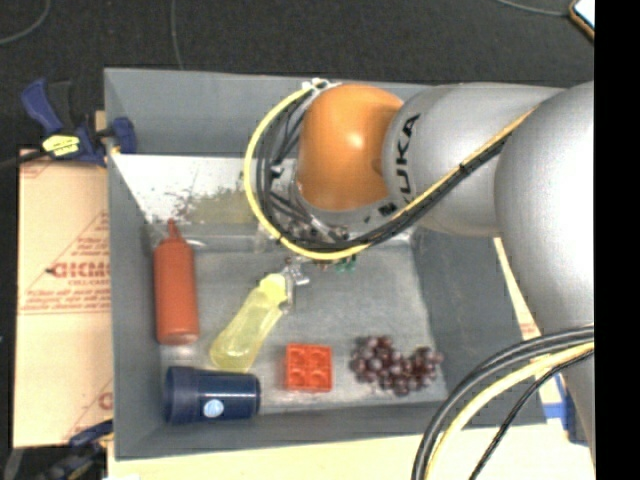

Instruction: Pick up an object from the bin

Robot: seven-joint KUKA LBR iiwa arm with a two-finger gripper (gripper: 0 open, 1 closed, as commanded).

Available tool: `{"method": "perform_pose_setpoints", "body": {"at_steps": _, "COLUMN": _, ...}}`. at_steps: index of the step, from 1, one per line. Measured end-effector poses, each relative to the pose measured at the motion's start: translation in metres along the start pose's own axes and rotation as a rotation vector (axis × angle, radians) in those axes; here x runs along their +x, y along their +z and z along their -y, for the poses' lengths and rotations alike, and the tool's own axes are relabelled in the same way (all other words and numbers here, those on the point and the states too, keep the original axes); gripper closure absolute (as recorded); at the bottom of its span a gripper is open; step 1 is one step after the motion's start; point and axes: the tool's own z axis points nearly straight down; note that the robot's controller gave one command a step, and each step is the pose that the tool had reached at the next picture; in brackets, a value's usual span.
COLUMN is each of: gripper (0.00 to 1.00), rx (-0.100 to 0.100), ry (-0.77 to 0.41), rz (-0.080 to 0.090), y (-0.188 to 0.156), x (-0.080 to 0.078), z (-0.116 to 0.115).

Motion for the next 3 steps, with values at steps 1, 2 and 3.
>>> {"method": "perform_pose_setpoints", "body": {"at_steps": 1, "gripper": 0.0, "rx": -0.004, "ry": -0.333, "rz": -0.012, "y": 0.034, "x": 0.007, "z": -0.02}}
{"method": "perform_pose_setpoints", "body": {"at_steps": 2, "gripper": 0.0, "rx": 0.002, "ry": -0.405, "rz": -0.001, "y": 0.063, "x": -0.003, "z": -0.02}}
{"method": "perform_pose_setpoints", "body": {"at_steps": 3, "gripper": 1.0, "rx": -0.002, "ry": -0.595, "rz": -0.004, "y": 0.062, "x": 0.01, "z": -0.005}}
